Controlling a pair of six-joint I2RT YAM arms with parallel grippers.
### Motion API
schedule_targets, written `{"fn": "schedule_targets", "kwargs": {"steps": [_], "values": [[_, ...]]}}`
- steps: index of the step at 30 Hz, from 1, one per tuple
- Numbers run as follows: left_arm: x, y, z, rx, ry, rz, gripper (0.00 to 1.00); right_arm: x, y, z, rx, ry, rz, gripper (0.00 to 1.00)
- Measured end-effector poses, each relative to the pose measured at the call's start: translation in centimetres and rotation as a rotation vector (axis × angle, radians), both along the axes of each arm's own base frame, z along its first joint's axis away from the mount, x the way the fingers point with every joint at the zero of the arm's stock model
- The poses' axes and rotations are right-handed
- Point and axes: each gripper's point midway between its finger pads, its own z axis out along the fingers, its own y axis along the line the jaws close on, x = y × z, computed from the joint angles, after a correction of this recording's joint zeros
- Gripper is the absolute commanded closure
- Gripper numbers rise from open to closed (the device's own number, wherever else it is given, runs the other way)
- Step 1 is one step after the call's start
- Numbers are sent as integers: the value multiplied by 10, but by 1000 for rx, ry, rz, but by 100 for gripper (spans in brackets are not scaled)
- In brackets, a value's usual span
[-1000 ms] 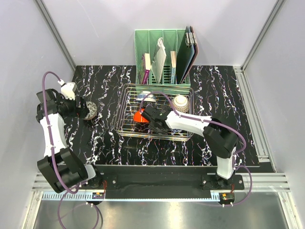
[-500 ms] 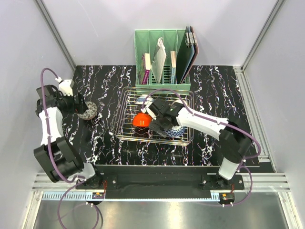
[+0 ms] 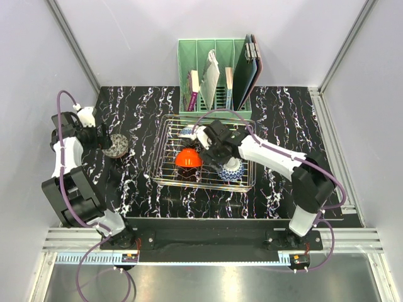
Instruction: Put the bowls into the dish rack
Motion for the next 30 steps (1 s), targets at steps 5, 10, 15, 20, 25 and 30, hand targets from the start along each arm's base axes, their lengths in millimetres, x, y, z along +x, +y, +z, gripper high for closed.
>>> {"fn": "schedule_targets", "kwargs": {"steps": [5,10,15,20,25,30], "values": [[2,5,1,23,-4,14,1,28,-5,11,60,-31,-40,52],[1,10,0,44,2,32,1,40,-1,7,101,-22,-42,55],[1,16,-3,56,5,46,1,32,1,-5,111,20,-20,55],[-3,22,-9,60,20,64,1,16,-11,-20,83,58,-17,56],[-5,25,-17,61,43,72,1,-2,-27,-16,70,70,-19,56],[-6,28,-28,57,71,77,1,-14,-38,-8,72,65,-25,50]]}}
